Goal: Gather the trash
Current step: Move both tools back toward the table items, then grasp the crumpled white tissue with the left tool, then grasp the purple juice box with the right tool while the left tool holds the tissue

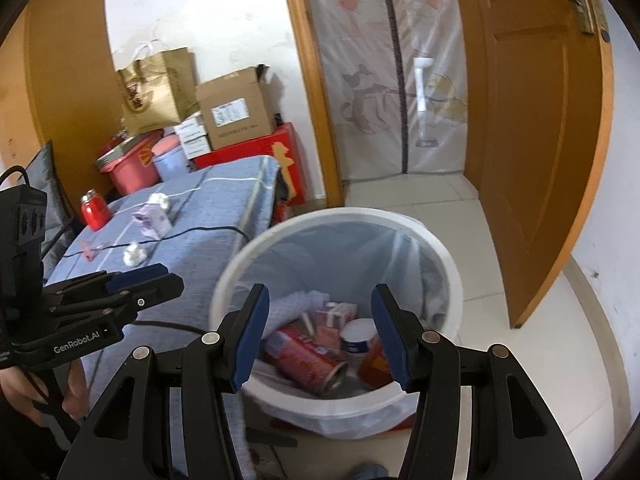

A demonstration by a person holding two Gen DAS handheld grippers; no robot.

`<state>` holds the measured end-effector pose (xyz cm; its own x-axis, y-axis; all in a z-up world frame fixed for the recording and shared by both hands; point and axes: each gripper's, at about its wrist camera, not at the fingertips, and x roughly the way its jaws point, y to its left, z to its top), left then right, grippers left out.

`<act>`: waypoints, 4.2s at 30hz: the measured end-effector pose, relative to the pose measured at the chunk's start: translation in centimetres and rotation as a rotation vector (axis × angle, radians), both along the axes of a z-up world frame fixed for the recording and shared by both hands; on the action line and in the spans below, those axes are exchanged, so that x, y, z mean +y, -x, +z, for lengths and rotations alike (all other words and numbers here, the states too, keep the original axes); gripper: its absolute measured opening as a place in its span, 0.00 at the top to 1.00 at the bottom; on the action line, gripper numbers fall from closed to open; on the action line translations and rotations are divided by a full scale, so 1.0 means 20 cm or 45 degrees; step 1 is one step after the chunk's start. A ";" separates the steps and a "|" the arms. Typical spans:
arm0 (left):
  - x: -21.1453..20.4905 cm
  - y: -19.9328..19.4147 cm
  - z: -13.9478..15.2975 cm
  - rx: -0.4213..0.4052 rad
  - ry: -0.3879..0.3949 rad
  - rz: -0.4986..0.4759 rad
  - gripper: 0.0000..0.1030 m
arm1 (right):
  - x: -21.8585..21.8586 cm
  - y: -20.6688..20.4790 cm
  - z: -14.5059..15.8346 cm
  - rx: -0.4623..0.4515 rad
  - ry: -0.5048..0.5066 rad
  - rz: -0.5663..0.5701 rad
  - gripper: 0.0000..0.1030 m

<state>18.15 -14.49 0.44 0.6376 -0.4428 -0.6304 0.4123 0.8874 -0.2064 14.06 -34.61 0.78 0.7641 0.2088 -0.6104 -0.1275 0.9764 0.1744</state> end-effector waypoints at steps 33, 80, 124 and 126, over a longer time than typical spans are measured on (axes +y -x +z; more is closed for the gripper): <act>0.66 0.25 0.01 -0.019 0.048 0.345 0.67 | 0.51 0.04 0.02 -0.008 -0.005 0.334 0.48; 0.82 -0.40 -0.21 0.078 -0.079 0.433 0.83 | 0.74 -0.34 -0.05 0.049 0.062 0.418 0.48; 1.26 -0.16 -0.18 0.028 0.198 0.544 0.84 | 1.45 -1.03 -0.21 0.085 0.225 0.801 0.47; 1.26 -0.17 -0.18 0.030 0.199 0.547 0.84 | 1.46 -1.02 -0.21 0.087 0.211 0.806 0.47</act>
<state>21.45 10.75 -3.08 0.7706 -0.2322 -0.5935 0.0069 0.9343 -0.3565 34.54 -5.42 -3.38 0.4829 0.5044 -0.7158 -0.6802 0.7309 0.0561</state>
